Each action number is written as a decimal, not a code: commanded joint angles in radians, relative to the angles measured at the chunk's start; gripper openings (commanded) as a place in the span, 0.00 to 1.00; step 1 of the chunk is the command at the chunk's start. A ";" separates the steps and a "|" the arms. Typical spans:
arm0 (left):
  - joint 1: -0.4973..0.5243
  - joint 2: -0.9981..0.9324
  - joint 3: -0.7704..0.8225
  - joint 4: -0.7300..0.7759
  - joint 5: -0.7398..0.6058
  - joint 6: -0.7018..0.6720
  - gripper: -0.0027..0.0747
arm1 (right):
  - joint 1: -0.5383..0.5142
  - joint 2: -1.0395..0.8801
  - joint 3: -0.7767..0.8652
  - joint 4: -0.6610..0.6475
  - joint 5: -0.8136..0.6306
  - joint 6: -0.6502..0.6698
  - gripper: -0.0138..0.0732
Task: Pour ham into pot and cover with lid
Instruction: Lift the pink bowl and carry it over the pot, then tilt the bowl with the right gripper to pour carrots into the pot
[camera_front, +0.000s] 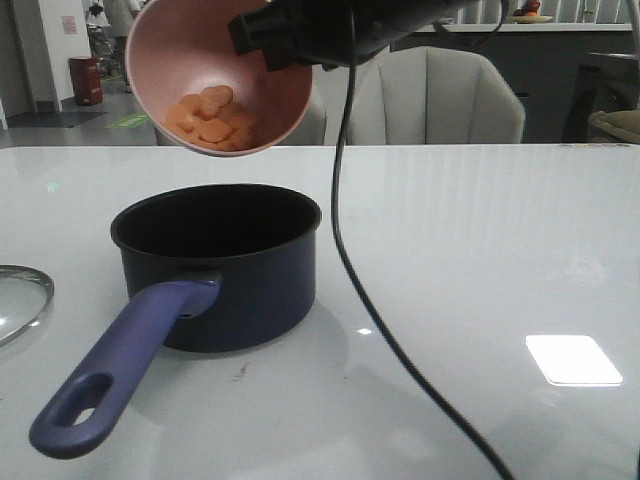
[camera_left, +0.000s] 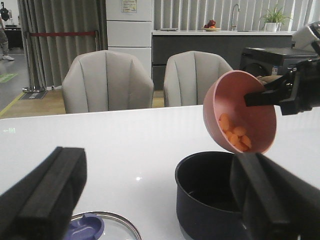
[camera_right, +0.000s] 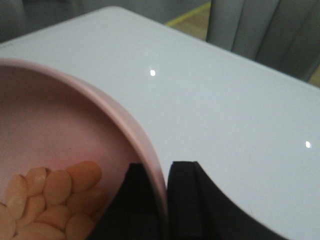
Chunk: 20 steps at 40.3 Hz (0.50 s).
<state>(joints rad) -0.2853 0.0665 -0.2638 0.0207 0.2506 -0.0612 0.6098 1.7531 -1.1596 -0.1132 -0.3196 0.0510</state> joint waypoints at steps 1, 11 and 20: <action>-0.010 0.014 -0.028 -0.009 -0.086 -0.002 0.83 | -0.001 -0.020 0.022 0.013 -0.312 -0.081 0.31; -0.010 0.014 -0.028 -0.009 -0.086 -0.002 0.83 | -0.001 0.095 0.076 0.092 -0.724 -0.338 0.31; -0.010 0.014 -0.028 -0.009 -0.086 -0.002 0.83 | 0.001 0.162 0.107 0.087 -0.968 -0.562 0.31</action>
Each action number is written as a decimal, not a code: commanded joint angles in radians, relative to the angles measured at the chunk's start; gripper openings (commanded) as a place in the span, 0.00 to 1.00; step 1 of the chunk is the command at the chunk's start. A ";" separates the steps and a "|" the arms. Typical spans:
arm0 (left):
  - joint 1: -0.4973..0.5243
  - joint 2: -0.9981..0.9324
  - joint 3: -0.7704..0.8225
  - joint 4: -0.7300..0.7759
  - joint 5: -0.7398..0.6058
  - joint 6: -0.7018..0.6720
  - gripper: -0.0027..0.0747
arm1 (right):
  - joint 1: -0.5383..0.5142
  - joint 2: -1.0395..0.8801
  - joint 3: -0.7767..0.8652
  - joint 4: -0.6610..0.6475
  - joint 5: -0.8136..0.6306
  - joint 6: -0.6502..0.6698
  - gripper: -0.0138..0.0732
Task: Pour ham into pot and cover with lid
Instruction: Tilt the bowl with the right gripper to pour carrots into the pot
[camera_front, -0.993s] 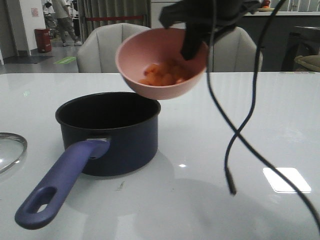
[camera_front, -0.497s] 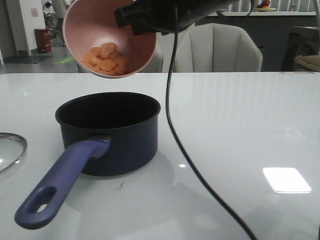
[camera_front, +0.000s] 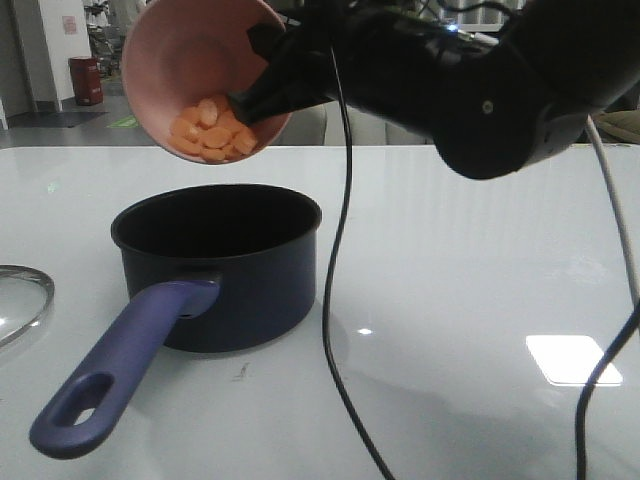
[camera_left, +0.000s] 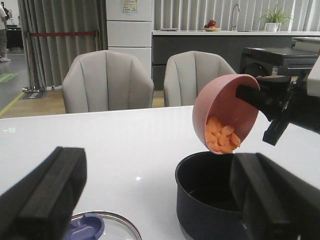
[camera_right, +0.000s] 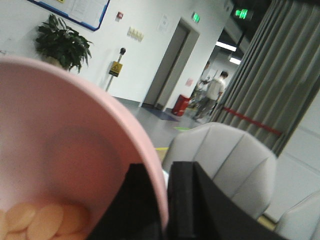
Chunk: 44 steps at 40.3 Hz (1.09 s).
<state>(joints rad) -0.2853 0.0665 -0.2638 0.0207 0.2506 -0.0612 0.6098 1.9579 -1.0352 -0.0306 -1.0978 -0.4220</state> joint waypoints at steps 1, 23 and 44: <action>-0.010 0.014 -0.028 -0.009 -0.086 -0.002 0.83 | 0.002 -0.038 -0.016 0.005 -0.190 -0.109 0.31; -0.010 0.014 -0.028 -0.009 -0.086 -0.002 0.83 | 0.017 -0.029 -0.020 -0.145 -0.191 -0.595 0.31; -0.010 0.014 -0.028 -0.009 -0.086 -0.002 0.83 | 0.017 -0.046 -0.020 -0.028 -0.187 -0.126 0.31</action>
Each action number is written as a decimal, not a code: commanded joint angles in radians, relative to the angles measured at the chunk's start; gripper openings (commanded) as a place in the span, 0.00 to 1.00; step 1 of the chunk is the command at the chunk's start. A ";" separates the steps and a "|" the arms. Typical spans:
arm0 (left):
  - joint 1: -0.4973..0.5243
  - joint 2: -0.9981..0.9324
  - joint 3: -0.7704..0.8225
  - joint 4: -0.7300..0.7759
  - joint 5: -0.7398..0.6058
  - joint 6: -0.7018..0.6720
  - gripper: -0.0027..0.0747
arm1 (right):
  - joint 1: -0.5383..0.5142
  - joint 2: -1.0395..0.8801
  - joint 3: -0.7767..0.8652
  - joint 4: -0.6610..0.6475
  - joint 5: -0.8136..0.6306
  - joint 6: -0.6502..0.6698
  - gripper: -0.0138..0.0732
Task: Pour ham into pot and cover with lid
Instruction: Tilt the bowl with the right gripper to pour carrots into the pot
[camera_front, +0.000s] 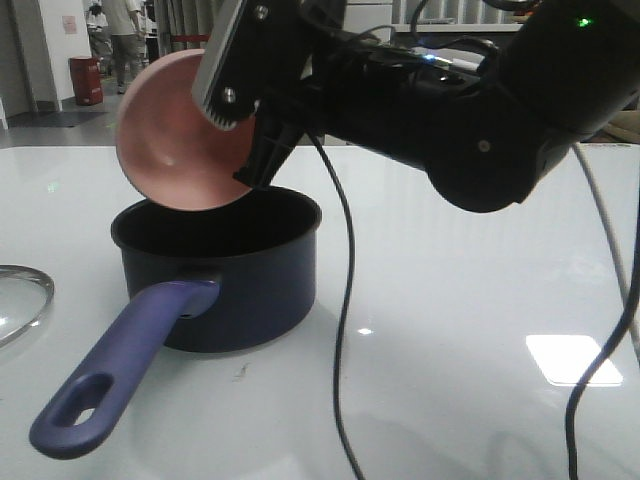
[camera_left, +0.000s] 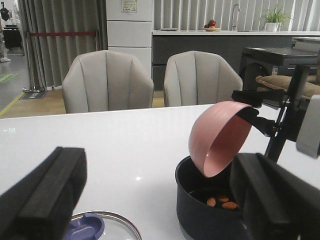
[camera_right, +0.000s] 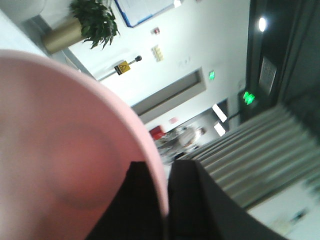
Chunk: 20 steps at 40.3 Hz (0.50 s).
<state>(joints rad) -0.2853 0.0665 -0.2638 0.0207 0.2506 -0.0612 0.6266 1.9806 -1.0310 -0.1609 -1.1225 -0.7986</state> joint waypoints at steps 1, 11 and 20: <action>-0.010 0.014 -0.028 -0.009 -0.086 -0.002 0.83 | 0.000 -0.074 -0.024 0.138 -0.152 0.313 0.31; -0.010 0.014 -0.028 -0.009 -0.086 -0.002 0.83 | -0.003 -0.215 -0.024 0.339 0.229 0.774 0.31; -0.010 0.014 -0.028 -0.009 -0.086 -0.002 0.83 | -0.052 -0.378 -0.025 0.340 0.669 0.767 0.31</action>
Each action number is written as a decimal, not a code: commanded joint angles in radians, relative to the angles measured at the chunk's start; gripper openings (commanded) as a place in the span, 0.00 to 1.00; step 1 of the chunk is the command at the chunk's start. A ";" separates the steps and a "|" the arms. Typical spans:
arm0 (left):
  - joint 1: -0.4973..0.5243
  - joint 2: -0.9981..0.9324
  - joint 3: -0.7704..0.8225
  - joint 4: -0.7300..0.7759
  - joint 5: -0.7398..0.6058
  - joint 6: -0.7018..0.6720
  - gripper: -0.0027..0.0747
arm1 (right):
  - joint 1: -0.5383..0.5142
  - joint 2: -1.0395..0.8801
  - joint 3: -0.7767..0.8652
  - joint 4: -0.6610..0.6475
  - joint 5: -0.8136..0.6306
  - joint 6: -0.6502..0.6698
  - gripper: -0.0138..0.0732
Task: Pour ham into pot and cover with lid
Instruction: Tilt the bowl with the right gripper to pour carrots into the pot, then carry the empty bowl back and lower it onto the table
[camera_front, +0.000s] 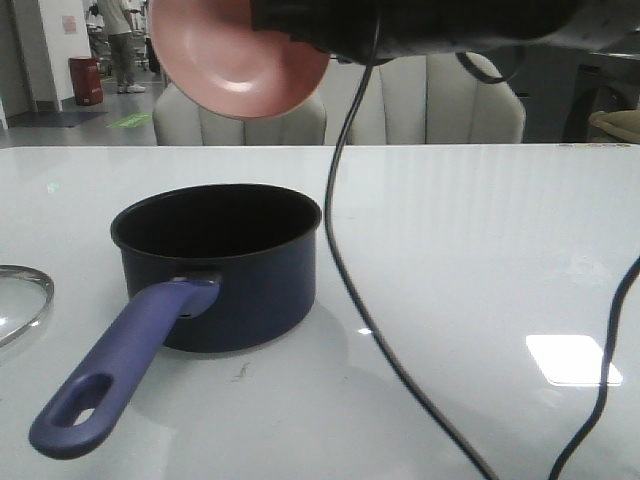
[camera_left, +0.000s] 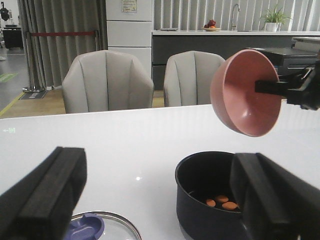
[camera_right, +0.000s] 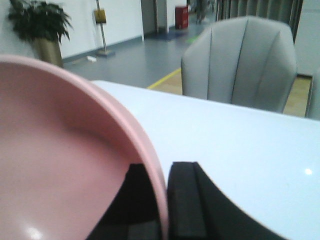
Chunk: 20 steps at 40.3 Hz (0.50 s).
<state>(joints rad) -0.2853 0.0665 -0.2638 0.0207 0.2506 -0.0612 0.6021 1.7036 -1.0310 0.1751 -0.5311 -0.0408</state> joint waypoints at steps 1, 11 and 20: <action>-0.010 0.014 -0.028 -0.009 -0.086 -0.002 0.83 | -0.037 -0.120 -0.025 0.004 0.130 0.009 0.31; -0.010 0.014 -0.028 -0.009 -0.086 -0.002 0.83 | -0.188 -0.241 -0.025 0.004 0.531 0.009 0.31; -0.010 0.014 -0.028 -0.009 -0.086 -0.002 0.83 | -0.340 -0.230 -0.024 0.005 0.836 0.023 0.31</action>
<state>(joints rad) -0.2853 0.0665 -0.2638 0.0207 0.2506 -0.0612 0.3102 1.5076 -1.0287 0.1768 0.2607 -0.0308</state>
